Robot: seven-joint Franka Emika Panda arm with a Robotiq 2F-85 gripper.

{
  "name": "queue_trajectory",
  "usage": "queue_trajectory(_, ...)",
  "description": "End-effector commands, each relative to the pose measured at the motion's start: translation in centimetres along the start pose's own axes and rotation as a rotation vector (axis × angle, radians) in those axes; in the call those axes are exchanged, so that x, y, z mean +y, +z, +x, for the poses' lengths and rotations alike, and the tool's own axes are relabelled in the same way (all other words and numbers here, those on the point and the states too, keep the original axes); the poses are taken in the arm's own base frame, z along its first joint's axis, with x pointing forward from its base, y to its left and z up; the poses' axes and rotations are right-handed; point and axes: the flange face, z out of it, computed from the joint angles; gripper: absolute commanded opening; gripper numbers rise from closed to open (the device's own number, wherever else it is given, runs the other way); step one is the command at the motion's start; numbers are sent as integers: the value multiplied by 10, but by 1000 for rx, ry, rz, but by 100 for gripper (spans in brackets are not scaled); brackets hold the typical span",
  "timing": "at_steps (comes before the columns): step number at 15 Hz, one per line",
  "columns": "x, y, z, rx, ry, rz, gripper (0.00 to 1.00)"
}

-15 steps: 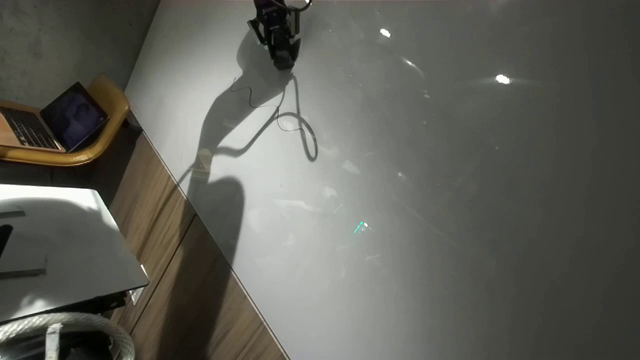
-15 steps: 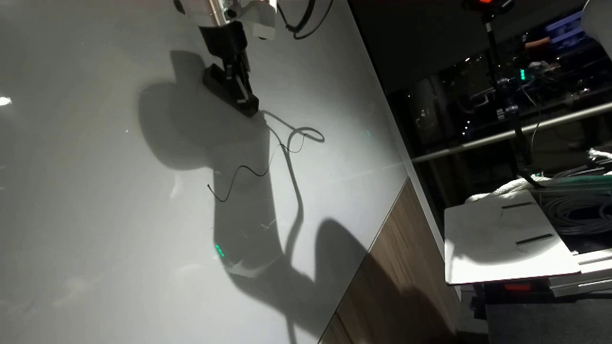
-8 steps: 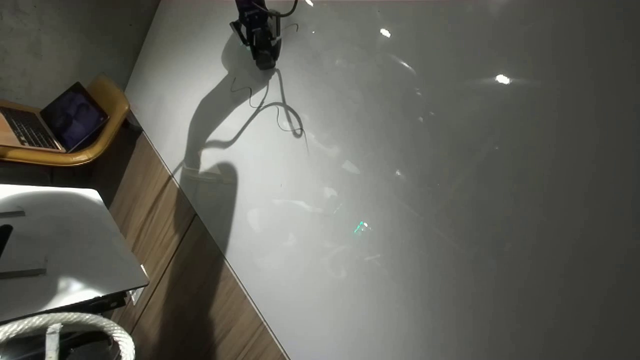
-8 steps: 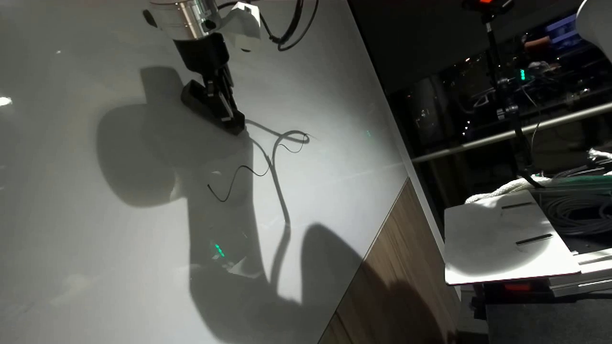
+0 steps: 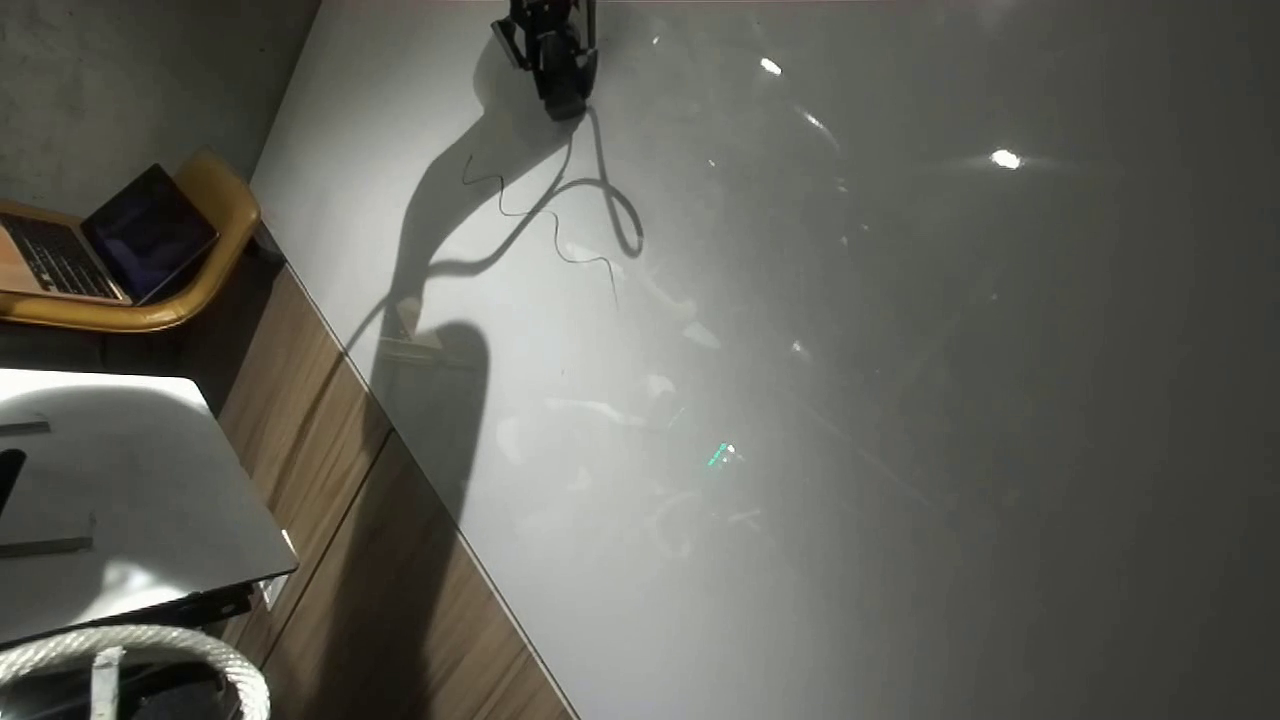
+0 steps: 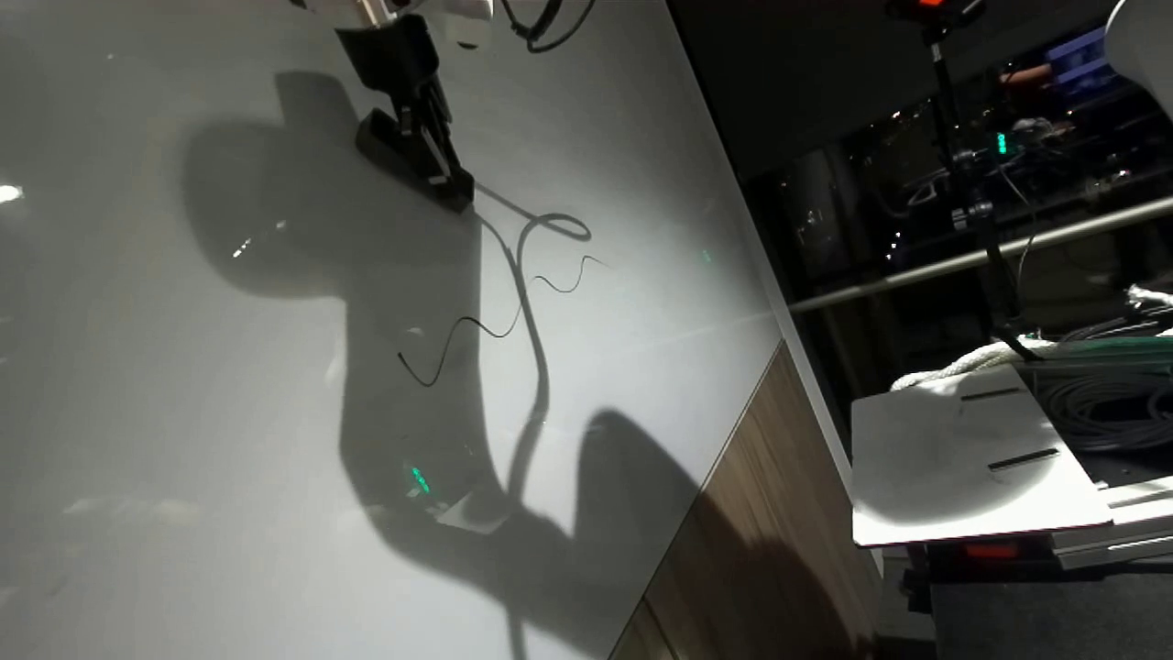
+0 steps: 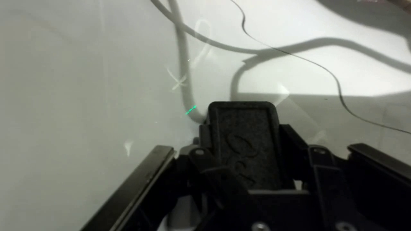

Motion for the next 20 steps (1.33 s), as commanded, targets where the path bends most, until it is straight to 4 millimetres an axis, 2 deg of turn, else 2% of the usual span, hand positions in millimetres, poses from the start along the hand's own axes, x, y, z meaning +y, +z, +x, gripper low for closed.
queue_trajectory(1, 92, -10, -11, 30, 62, -59, 29)
queue_trajectory(3, 138, -14, -24, 33, 102, -71, 29)
queue_trajectory(4, 148, -14, -27, 33, 112, -74, 29)
queue_trajectory(6, 156, -6, -30, 27, 124, -72, 29)
queue_trajectory(7, 149, 2, -30, 22, 124, -59, 29)
queue_trajectory(9, 117, 14, -22, 10, 103, -38, 29)
queue_trajectory(11, 80, 15, -10, -2, 66, -26, 29)
queue_trajectory(16, -17, 3, 25, 4, -39, 8, 29)
queue_trajectory(20, -72, -4, 44, 20, -117, 12, 29)
